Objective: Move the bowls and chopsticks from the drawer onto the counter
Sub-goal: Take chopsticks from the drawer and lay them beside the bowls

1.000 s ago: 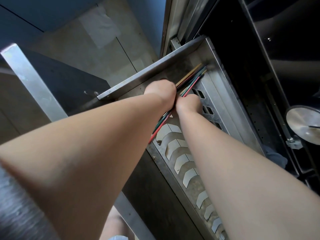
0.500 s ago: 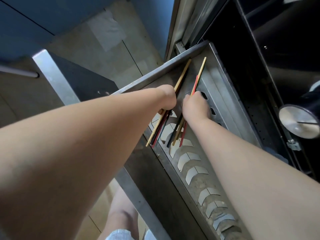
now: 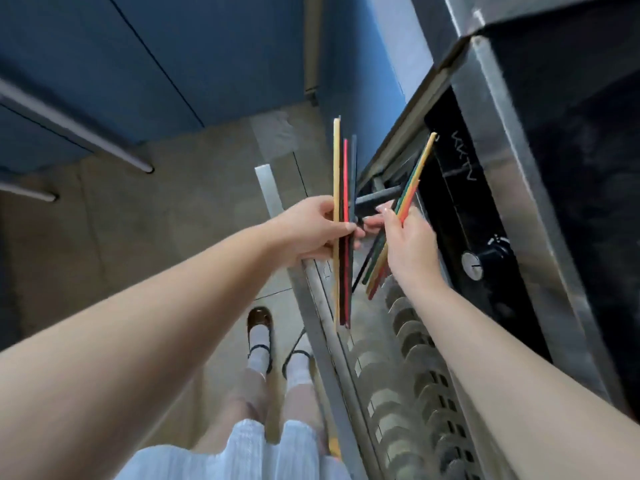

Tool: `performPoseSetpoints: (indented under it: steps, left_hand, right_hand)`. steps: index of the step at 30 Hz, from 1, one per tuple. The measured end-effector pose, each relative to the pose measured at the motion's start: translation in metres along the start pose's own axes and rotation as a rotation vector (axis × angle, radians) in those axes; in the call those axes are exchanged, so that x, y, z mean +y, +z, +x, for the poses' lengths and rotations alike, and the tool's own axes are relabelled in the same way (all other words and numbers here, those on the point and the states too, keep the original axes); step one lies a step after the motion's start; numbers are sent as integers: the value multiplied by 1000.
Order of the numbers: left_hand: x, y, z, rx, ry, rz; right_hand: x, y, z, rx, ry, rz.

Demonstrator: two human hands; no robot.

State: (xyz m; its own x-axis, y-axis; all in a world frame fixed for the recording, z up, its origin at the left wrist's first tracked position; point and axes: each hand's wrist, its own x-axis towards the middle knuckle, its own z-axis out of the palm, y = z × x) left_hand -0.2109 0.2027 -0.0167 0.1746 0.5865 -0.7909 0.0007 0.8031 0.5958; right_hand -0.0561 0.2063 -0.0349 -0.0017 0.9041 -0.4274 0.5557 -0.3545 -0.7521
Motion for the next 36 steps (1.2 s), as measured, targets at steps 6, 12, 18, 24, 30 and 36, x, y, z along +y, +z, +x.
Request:
performPoseSetpoints:
  steps: [6,12,18,24,30,36]
  left_hand:
    - [9,-80,-111,155,137,-201]
    - [1,-170,-222,353,201,-233]
    - [-44,-241,-309,537,115,-137]
    - [-75,-290,-334,734,-6,81]
    - [-62,-334,-307,793,-108,136]
    - [-37,-365,-273,912,-196,169]
  right_hand:
    - [-125,18,-29,-145,-207,142]
    - [-249,79,-79,-369,-298,191]
    - [-315,163,-138,-576,-114,197]
    - [-333,239,-156,-704,36,166]
    - [-344,306,-114,-789,191,94]
    - [-365,352,-70,-859,264,37]
